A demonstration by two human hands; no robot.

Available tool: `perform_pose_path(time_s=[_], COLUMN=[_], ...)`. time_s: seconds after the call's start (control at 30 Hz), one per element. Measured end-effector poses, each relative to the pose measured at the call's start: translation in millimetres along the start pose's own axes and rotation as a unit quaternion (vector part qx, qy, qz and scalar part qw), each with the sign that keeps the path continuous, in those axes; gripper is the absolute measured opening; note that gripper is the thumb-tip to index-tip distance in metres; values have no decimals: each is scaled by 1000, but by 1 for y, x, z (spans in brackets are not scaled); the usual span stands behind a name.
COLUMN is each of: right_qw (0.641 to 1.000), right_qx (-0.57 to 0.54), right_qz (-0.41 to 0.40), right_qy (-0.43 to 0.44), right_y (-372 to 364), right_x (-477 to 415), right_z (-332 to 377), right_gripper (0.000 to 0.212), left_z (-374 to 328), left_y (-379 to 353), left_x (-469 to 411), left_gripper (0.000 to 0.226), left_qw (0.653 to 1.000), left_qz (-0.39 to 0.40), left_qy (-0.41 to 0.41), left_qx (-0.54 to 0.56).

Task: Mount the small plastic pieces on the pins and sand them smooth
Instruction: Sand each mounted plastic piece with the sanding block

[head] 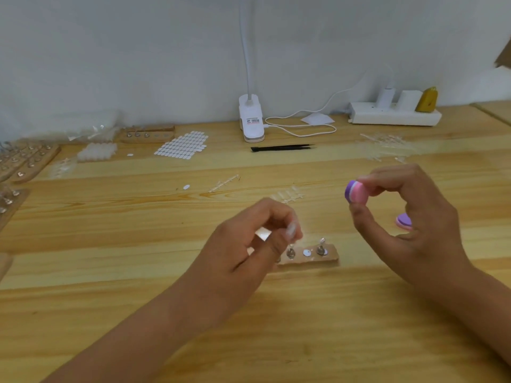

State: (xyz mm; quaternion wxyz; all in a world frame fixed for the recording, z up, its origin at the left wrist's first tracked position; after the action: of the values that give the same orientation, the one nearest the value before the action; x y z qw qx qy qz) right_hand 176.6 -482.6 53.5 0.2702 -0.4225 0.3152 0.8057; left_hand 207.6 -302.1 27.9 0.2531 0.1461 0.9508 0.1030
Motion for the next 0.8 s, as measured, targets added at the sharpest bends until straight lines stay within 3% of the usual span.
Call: perform_pose_path(time_s=[0.1, 0.23, 0.47, 0.7, 0.8], right_qw=[1000, 999, 995, 993, 992], right_qx=[-7, -8, -6, 5, 6], right_qz=[9, 19, 18, 55, 70], right_qy=[-9, 31, 102, 105, 104], right_y=[-2, -6, -8, -20, -24], right_x=[2, 7, 10, 14, 16], right_z=[-3, 2, 10, 8, 8], right_gripper=[24, 26, 16, 13, 14], left_z=[-11, -5, 30, 29, 29], left_y=[1, -18, -24, -27, -25], left_x=[-8, -13, -10, -14, -13], left_gripper=[13, 11, 9, 5, 11], left_qw=[987, 968, 963, 968, 953], left_qz=[-40, -35, -29, -21, -13], left_qy=[-80, -71, 46, 21, 7], left_qx=[-135, -237, -263, -247, -302])
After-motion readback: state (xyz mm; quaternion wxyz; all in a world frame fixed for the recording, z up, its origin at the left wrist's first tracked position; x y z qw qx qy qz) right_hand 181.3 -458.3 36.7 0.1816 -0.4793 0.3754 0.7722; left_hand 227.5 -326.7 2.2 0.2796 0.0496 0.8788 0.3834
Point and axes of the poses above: each hand's wrist, its own x-axis away from the middle knuckle, its own y-axis out of the back of the hand, z = x × y, the point moved 10 cm from there along -x, towards the middle knuckle, and after that the axes turned 15 degrees about -z, right-handed, at the moved point
